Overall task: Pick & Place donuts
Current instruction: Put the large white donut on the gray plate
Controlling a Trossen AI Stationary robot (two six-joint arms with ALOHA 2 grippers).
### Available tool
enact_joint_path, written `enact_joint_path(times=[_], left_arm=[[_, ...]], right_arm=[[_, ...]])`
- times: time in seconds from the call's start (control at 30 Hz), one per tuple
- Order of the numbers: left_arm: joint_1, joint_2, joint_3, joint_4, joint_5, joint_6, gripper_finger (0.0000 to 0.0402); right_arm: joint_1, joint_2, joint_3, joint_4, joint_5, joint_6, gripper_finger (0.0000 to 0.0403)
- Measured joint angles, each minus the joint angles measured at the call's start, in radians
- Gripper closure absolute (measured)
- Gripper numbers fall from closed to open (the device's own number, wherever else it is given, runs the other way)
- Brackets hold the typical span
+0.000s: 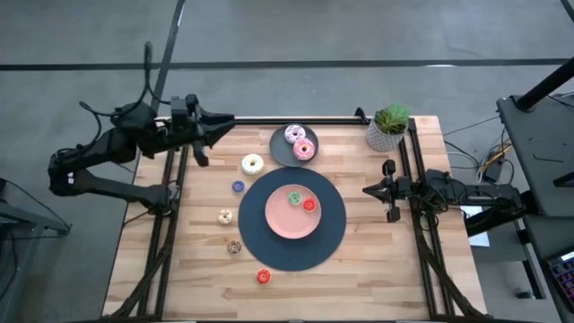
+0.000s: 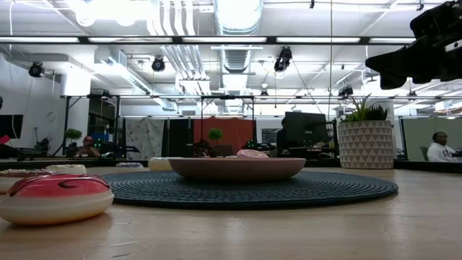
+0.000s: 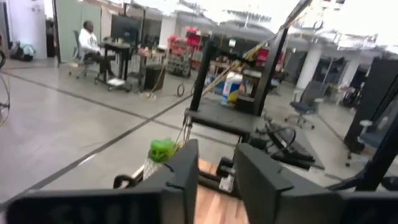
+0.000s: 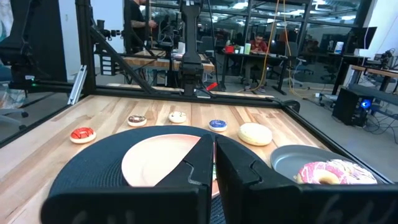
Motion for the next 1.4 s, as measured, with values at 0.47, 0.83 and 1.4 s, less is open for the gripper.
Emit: enact_joint_path(times=[0.47,0.83,1.4], left_arm=[[0.017,0.07,0.118,-0.285,-0.064,0.008,0.0205],[0.05,0.215,0.304,-0.598,-0.086,0.079,0.0199],[0.061,0.378,0.327,-0.783,-0.057,0.191,0.0199]], right_arm=[[0.0,0.0,0.0,0.0,0.0,0.0,0.0394],[0.0,0.0,0.0,0.0,0.0,0.0,0.0394],[0.0,0.0,0.0,0.0,0.0,0.0,0.0394]])
